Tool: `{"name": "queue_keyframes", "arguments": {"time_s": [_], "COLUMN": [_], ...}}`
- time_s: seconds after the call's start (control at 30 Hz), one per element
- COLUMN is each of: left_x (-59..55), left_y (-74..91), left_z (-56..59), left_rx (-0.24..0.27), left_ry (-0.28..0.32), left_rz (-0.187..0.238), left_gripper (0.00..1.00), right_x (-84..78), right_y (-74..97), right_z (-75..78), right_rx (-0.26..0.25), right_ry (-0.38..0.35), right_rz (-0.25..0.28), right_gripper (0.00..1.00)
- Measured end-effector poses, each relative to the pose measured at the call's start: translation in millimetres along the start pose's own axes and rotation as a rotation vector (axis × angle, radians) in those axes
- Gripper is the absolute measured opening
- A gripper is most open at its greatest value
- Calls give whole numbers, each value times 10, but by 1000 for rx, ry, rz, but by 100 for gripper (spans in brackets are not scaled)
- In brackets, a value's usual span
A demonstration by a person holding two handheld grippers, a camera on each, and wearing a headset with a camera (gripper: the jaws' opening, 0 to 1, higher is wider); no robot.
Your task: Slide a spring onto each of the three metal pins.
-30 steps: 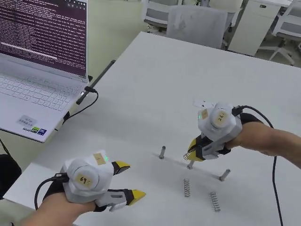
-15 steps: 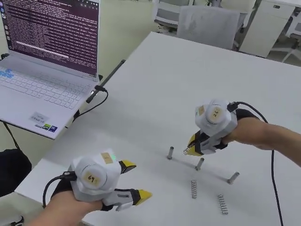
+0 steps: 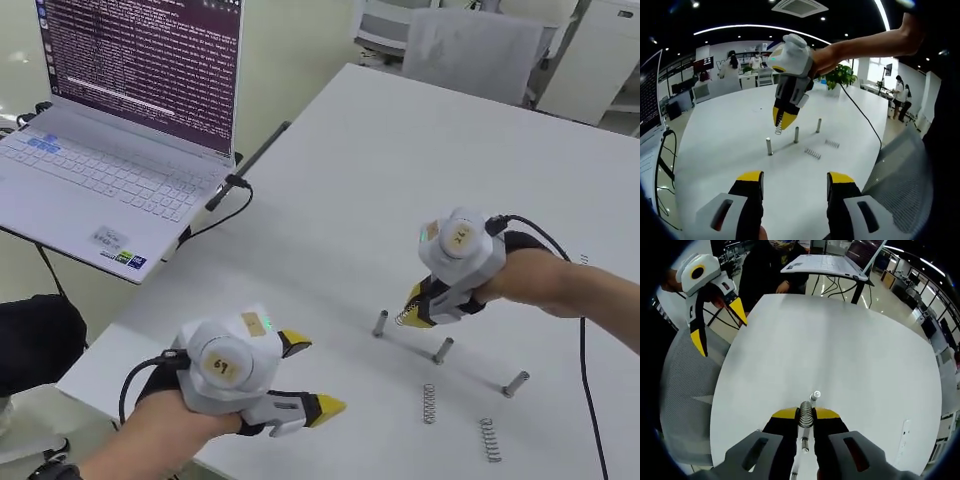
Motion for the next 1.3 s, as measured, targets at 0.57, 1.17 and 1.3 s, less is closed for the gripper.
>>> {"name": "queue_keyframes", "arguments": {"time_s": [0.57, 1.17, 1.3], "left_x": [-76, -91, -94], "left_y": [40, 68, 69], "left_z": [-20, -44, -43], "left_rx": [13, 24, 25], "left_ry": [29, 39, 41], "left_rz": [-7, -7, -9], "left_gripper": [49, 50, 50], "right_x": [85, 121, 125], "right_y": [-143, -252, -275], "right_z": [171, 151, 148], "right_rx": [-9, 9, 14], "right_ry": [13, 67, 75], "right_rz": [-22, -64, -71], "right_gripper": [9, 9, 9]}}
Point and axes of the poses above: the centre of the closed fingertips' face, and the gripper's own axes: y roughly backward along the fingers, z roughly to its right, x roughly out of its top, the point moved 4 cm from there along y, roughly backward along the fingers, and after that the axes turned 4 degrees about -y, right-handed, at the moved point
